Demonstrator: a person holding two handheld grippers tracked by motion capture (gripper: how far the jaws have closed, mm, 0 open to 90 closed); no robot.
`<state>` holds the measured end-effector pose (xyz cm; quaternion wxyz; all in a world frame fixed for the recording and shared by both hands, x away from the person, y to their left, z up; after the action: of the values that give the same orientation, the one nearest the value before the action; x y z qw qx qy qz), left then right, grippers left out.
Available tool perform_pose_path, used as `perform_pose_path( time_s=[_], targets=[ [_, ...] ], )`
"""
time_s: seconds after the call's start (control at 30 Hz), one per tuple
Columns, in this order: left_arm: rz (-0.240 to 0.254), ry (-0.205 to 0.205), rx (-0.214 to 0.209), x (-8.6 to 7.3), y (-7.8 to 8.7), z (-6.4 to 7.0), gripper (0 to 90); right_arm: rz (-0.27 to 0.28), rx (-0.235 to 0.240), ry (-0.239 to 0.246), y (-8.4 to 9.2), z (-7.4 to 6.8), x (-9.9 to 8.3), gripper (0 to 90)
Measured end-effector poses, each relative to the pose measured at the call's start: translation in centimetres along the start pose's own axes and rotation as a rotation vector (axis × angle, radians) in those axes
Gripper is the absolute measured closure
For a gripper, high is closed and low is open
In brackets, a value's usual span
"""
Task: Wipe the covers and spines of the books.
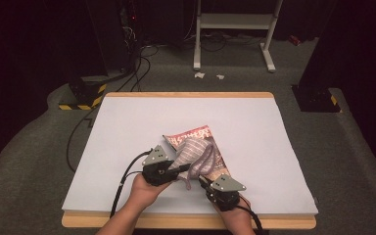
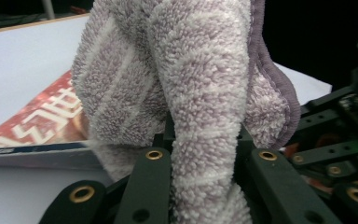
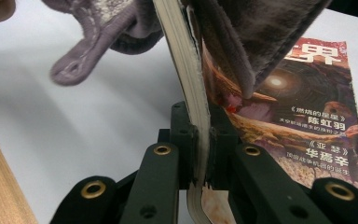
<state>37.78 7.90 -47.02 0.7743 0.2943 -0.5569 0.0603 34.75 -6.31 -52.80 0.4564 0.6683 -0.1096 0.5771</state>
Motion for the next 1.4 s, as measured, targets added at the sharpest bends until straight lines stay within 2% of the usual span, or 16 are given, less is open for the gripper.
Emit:
perform_pose_path(
  time_s=[0.07, 0.13, 0.2, 0.4, 0.5, 0.53, 0.63, 0.77, 0.87, 0.93, 0.97, 1.1, 1.23, 1.27, 1.3, 1.4],
  targets=[
    [0.001, -0.004, -0.009, 0.0, -0.2, 0.3, 75.8, 0.000, 0.001, -0.002, 0.0, 0.0, 0.0, 84.3],
    [-0.007, -0.028, 0.013, -0.2, -0.5, 0.5, 75.7, -0.003, -0.002, -0.001, 0.0, 0.0, 0.0, 84.2],
    [-0.008, -0.027, 0.016, -0.2, -0.5, 0.4, 75.7, -0.008, -0.002, 0.000, 0.0, 0.0, -0.1, 84.3],
    [-0.005, -0.022, 0.047, -0.2, -1.0, -0.5, 75.7, -0.011, 0.004, -0.014, -0.1, 0.0, -0.1, 84.3],
    [-0.014, -0.011, 0.066, -0.3, -1.0, -1.4, 75.7, -0.012, 0.007, -0.017, -0.1, 0.1, -0.1, 84.4],
    [-0.019, 0.002, 0.082, -0.4, -1.1, -2.3, 75.7, -0.012, 0.007, -0.018, -0.1, 0.1, -0.2, 84.4],
    [-0.025, 0.013, 0.100, -0.5, -1.2, -3.4, 75.8, -0.012, 0.006, -0.019, -0.1, 0.1, -0.1, 84.4],
    [-0.040, 0.047, 0.140, -0.7, -1.2, -5.8, 75.8, -0.010, 0.005, -0.023, -0.1, 0.2, -0.1, 84.4],
    [-0.069, 0.089, 0.198, -1.3, -1.0, -8.6, 75.7, -0.008, 0.006, -0.017, -0.1, 0.1, -0.1, 84.4],
    [-0.075, 0.094, 0.213, -1.4, -1.0, -9.2, 75.7, -0.007, 0.006, -0.014, -0.1, 0.1, -0.1, 84.3],
    [-0.092, 0.105, 0.259, -1.7, -0.8, -10.8, 75.7, -0.007, 0.005, -0.012, -0.1, 0.1, -0.1, 84.4],
    [-0.115, 0.133, 0.337, -2.6, -0.7, -13.3, 75.7, -0.006, 0.005, -0.004, -0.2, 0.0, -0.1, 84.3],
    [-0.129, 0.170, 0.402, -3.4, -0.4, -15.5, 75.5, -0.005, 0.001, 0.000, -0.2, -0.1, 0.0, 84.3],
    [-0.129, 0.170, 0.402, -3.4, -0.4, -15.5, 75.5, -0.002, 0.001, -0.002, -0.1, -0.1, 0.0, 84.3],
    [-0.123, 0.192, 0.417, -3.5, 0.3, -16.1, 75.5, 0.000, 0.000, -0.001, -0.1, 0.0, 0.0, 84.3],
    [-0.093, 0.204, 0.423, -3.2, 1.9, -16.4, 75.5, 0.008, 0.000, -0.009, 0.0, 0.1, 0.1, 84.3]
  ],
)
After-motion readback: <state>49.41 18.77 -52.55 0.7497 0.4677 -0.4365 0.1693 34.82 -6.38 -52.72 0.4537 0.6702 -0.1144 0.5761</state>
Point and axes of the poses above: each handheld gripper's, and its own axes: y roughly backward along the jaws, x roughly out of its top, z roughly to its right, the point moved 7 cm from there along -y, roughly forward along the jaws, and after that the axes turned 4 degrees about -x, right-handed, at the moved point
